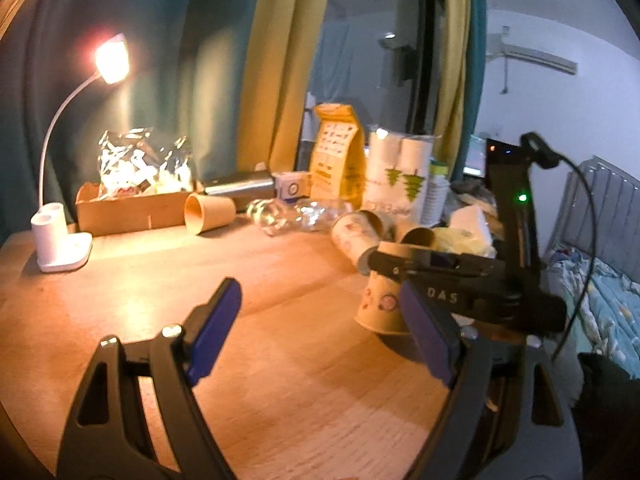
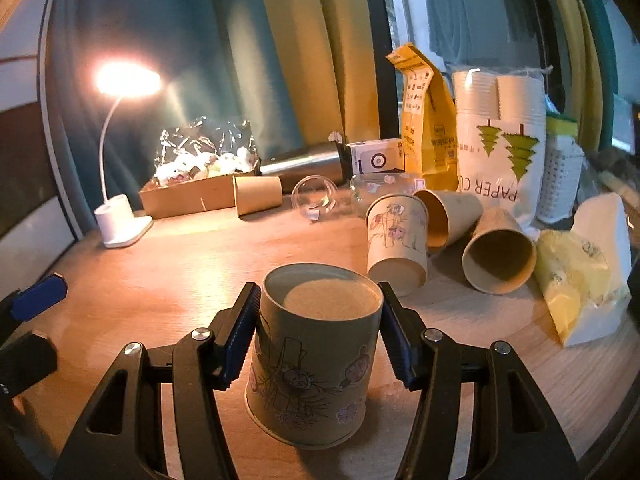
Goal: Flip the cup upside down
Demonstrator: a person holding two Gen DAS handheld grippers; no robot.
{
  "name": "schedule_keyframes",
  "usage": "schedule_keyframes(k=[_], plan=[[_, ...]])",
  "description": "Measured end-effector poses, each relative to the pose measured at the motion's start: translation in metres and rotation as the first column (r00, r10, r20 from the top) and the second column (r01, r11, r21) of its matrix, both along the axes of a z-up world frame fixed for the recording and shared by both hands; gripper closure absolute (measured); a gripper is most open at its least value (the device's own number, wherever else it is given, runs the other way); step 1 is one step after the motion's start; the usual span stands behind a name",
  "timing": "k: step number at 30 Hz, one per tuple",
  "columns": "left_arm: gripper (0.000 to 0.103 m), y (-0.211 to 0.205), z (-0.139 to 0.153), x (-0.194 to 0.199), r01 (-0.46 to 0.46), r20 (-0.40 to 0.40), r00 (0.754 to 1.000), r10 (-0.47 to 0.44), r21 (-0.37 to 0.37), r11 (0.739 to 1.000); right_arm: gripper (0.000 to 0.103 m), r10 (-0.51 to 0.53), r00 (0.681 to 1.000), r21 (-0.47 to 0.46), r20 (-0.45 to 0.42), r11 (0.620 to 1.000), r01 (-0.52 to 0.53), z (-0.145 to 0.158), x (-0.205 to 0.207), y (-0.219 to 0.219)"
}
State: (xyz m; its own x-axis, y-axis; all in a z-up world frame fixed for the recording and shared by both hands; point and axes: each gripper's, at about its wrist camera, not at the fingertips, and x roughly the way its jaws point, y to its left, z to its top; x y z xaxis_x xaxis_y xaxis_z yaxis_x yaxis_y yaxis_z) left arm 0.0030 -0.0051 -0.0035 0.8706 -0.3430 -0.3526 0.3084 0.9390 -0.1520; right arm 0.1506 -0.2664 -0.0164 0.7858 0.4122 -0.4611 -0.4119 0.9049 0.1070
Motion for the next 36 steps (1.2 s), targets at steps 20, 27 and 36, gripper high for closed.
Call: schedule_keyframes(k=[20, 27, 36], plan=[[0.020, -0.012, -0.007, 0.011, -0.064, -0.010, 0.998, 0.065, 0.075, 0.995, 0.034, -0.026, 1.000, 0.015, -0.011, 1.000, 0.026, 0.010, -0.038, -0.016], [0.020, -0.020, -0.007, 0.009, -0.073, 0.019, 0.997, 0.072, 0.097, 0.993, 0.033, -0.058, 0.998, 0.003, 0.040, 0.998, 0.058, 0.018, -0.083, -0.038], [0.020, -0.021, -0.006, 0.006, -0.109, 0.042, 0.994, 0.105, 0.100, 0.989, 0.033, -0.075, 0.997, 0.018, 0.008, 0.997, 0.075, 0.007, -0.091, -0.050]])
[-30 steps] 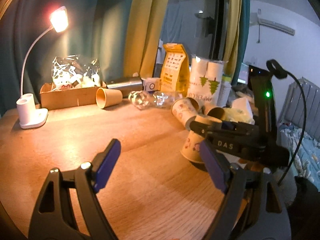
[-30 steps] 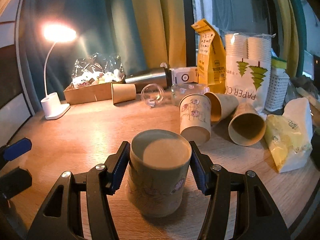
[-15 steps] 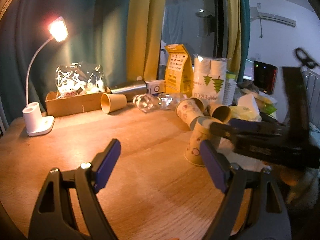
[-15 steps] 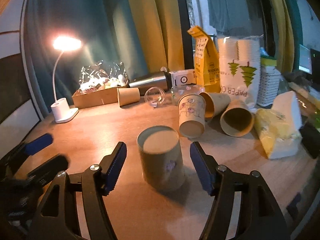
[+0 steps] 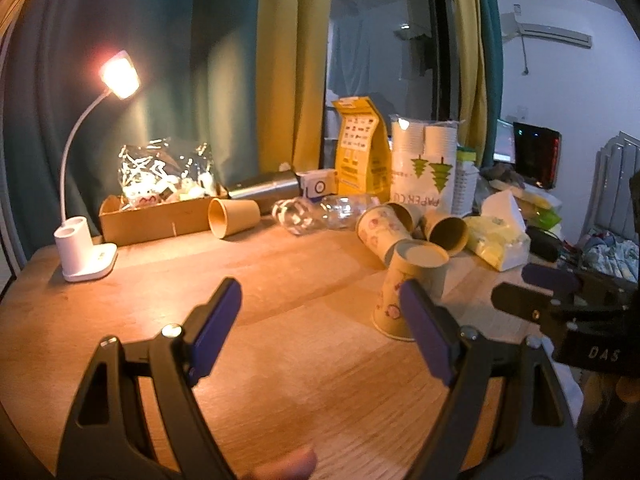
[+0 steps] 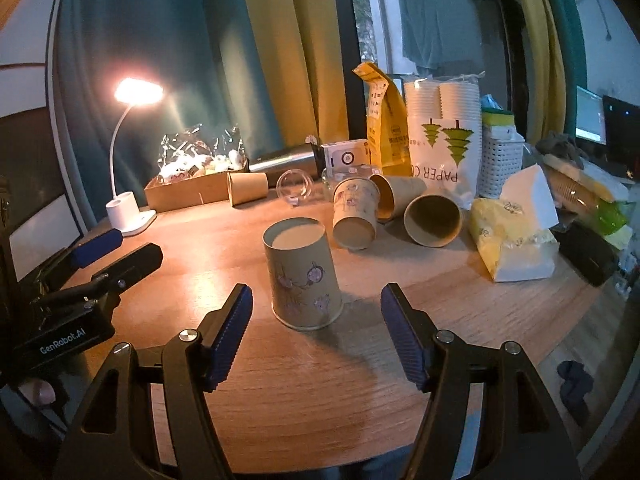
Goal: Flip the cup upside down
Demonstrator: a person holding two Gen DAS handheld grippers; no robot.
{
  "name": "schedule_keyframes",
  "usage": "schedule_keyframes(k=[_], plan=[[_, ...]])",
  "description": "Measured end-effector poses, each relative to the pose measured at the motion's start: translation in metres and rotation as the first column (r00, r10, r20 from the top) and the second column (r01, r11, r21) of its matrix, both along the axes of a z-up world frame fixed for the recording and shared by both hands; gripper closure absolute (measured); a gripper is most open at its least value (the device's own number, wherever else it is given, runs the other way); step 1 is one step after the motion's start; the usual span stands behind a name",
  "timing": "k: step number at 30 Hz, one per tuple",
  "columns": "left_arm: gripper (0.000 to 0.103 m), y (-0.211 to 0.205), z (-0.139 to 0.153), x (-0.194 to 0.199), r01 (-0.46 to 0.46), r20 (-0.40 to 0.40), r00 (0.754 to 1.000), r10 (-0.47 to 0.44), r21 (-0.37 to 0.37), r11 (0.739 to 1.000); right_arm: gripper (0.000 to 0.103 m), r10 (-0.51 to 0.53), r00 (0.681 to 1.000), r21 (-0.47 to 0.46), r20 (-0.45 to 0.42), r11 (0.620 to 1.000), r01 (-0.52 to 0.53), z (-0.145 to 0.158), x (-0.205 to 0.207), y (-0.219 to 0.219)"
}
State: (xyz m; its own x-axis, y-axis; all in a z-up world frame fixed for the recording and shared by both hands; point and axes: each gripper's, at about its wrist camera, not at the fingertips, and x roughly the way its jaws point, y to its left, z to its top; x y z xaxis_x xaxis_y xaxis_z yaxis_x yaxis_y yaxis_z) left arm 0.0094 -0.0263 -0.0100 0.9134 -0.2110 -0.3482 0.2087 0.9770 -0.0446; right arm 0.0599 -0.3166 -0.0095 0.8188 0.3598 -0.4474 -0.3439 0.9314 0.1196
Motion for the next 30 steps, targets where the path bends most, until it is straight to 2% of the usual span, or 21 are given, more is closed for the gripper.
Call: schedule_keyframes(k=[5, 7, 8, 14, 30], plan=[[0.019, 0.0002, 0.0007, -0.0021, -0.001, 0.018, 1.000, 0.002, -0.005, 1.000, 0.033, -0.003, 1.000, -0.004, -0.002, 1.000, 0.003, -0.0006, 0.0012, -0.0001], [0.009, -0.0011, 0.0009, -0.0037, -0.002, 0.026, 1.000, 0.002, 0.000, 1.000, 0.033, -0.002, 1.000, -0.004, -0.001, 1.000, 0.002, -0.0001, 0.0007, -0.0003], [0.008, -0.0016, 0.0010, -0.0046, 0.002, 0.031, 1.000, -0.002, 0.002, 1.000, 0.033, -0.001, 1.000, -0.004, 0.000, 1.000, 0.001, -0.0004, 0.0006, -0.0006], [0.008, -0.0092, 0.0021, -0.0096, 0.003, 0.058, 0.998, -0.005, 0.039, 0.999, 0.033, 0.001, 1.000, -0.004, -0.003, 1.000, -0.001, -0.0021, 0.0021, 0.0000], [0.008, -0.0057, 0.0021, -0.0086, 0.003, 0.051, 0.999, -0.004, 0.021, 1.000, 0.032, 0.005, 1.000, -0.006, -0.006, 1.000, -0.005, -0.0049, 0.0018, 0.0020]])
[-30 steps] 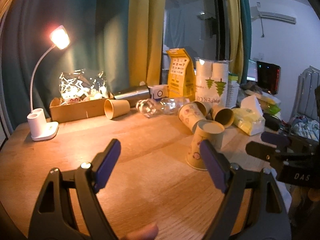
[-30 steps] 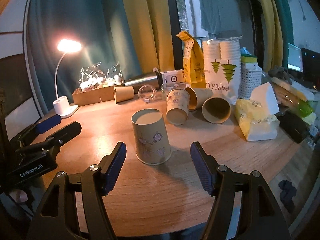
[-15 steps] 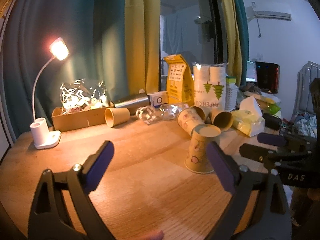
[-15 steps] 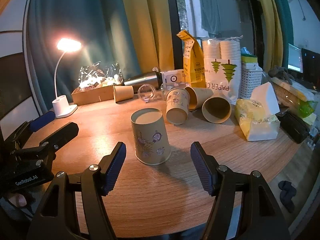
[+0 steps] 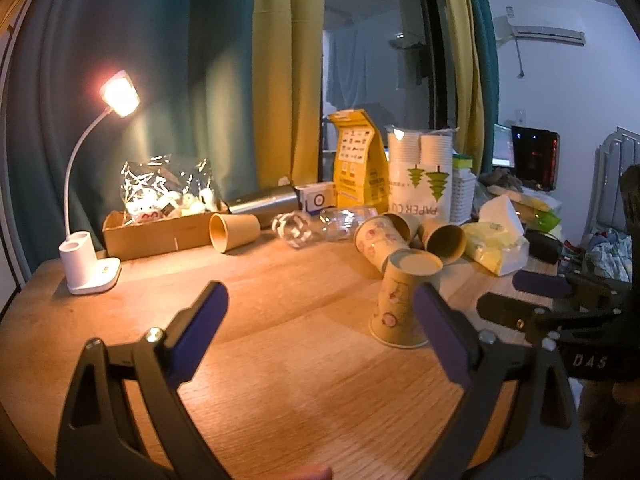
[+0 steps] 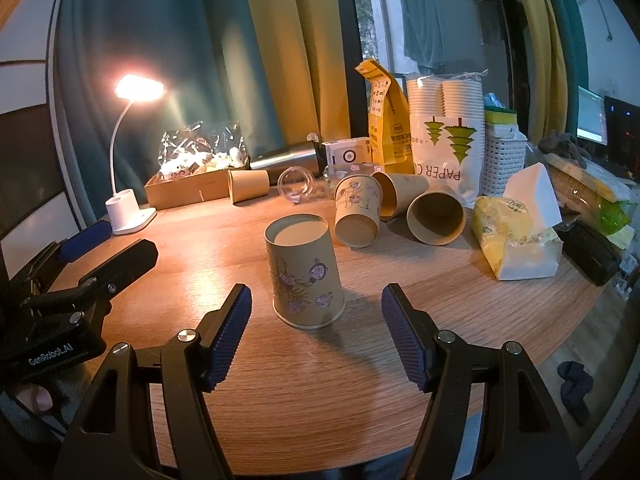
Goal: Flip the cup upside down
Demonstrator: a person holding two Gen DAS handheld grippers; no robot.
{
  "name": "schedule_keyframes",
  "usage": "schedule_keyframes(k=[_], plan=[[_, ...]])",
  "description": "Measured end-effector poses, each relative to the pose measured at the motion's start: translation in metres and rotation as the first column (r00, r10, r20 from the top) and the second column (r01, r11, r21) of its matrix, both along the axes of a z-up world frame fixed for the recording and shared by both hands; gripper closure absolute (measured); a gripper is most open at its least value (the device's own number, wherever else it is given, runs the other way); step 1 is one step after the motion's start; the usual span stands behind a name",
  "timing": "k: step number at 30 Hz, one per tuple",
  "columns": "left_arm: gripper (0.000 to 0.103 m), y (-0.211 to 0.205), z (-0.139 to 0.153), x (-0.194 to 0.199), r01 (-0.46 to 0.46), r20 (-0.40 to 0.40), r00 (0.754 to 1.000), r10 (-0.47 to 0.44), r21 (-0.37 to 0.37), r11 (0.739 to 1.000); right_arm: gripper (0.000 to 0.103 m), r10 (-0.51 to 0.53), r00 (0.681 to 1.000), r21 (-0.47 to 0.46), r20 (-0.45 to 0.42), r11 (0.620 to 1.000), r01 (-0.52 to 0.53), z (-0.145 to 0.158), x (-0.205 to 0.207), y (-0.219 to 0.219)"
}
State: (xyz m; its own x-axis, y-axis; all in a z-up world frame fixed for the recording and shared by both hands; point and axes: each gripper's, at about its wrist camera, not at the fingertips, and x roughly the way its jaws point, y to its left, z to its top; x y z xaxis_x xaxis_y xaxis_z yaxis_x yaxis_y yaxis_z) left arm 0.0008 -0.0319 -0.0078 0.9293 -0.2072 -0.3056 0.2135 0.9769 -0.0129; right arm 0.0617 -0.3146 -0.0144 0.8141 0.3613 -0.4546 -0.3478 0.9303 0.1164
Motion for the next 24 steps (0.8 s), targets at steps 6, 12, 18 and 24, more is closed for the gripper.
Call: schedule_keyframes(k=[6, 12, 18, 24], plan=[[0.008, -0.0002, 0.0004, 0.0005, 0.000, -0.001, 1.000, 0.000, -0.001, 1.000, 0.032, 0.001, 1.000, 0.000, 0.001, 1.000, -0.001, -0.0004, -0.0009, 0.0003], [0.008, -0.0014, 0.0003, 0.0008, 0.001, -0.001, 1.000, -0.001, 0.002, 1.000, 0.032, 0.001, 1.000, 0.000, -0.003, 1.000, -0.001, -0.0016, -0.0009, 0.0010], [0.008, -0.0011, 0.0004, 0.0007, 0.002, -0.001, 1.000, -0.002, 0.002, 1.000, 0.032, 0.001, 1.000, -0.001, -0.004, 1.000, -0.001, -0.0025, -0.0006, 0.0013], [0.008, -0.0011, 0.0004, 0.0007, 0.002, -0.001, 1.000, -0.002, 0.001, 1.000, 0.032, 0.000, 1.000, -0.001, -0.004, 1.000, 0.000, -0.0024, -0.0008, 0.0016]])
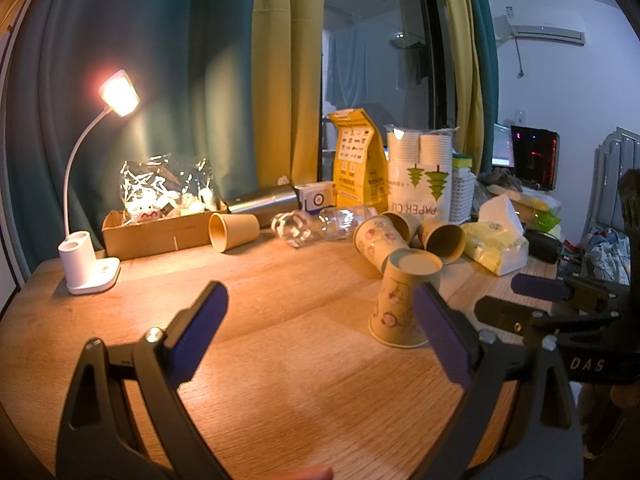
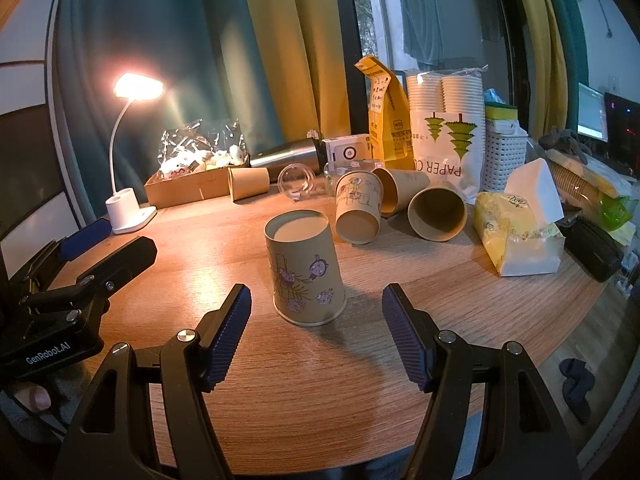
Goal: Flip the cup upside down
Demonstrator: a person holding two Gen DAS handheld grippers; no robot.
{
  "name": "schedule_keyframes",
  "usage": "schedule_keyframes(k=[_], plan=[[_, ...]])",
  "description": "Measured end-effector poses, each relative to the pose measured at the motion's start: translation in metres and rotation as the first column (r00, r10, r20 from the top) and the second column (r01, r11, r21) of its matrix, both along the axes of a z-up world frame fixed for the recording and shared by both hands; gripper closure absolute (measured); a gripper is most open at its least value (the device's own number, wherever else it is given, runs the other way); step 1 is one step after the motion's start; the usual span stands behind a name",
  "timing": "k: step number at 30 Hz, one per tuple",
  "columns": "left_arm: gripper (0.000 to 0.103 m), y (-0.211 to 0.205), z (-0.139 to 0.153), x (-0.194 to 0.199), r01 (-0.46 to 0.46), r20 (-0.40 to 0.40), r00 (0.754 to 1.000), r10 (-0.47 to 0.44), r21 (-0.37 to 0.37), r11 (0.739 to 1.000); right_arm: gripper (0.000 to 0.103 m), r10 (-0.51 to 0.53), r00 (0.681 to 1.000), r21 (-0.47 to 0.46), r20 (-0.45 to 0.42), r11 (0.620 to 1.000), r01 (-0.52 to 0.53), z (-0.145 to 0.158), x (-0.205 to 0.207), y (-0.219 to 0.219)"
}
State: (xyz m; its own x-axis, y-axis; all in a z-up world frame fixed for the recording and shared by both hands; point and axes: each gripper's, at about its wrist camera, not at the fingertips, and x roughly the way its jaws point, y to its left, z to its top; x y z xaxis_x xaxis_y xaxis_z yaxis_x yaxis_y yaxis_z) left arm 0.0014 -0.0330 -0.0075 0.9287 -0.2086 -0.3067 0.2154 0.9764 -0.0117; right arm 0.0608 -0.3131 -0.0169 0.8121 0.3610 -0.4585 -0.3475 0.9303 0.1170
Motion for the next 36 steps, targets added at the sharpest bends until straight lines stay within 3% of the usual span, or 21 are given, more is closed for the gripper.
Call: schedule_keyframes(k=[36], plan=[[0.008, 0.0001, -0.0001, -0.0006, -0.001, 0.001, 1.000, 0.001, 0.000, 1.000, 0.032, 0.002, 1.000, 0.005, -0.005, 1.000, -0.002, -0.0023, -0.0007, 0.0021]])
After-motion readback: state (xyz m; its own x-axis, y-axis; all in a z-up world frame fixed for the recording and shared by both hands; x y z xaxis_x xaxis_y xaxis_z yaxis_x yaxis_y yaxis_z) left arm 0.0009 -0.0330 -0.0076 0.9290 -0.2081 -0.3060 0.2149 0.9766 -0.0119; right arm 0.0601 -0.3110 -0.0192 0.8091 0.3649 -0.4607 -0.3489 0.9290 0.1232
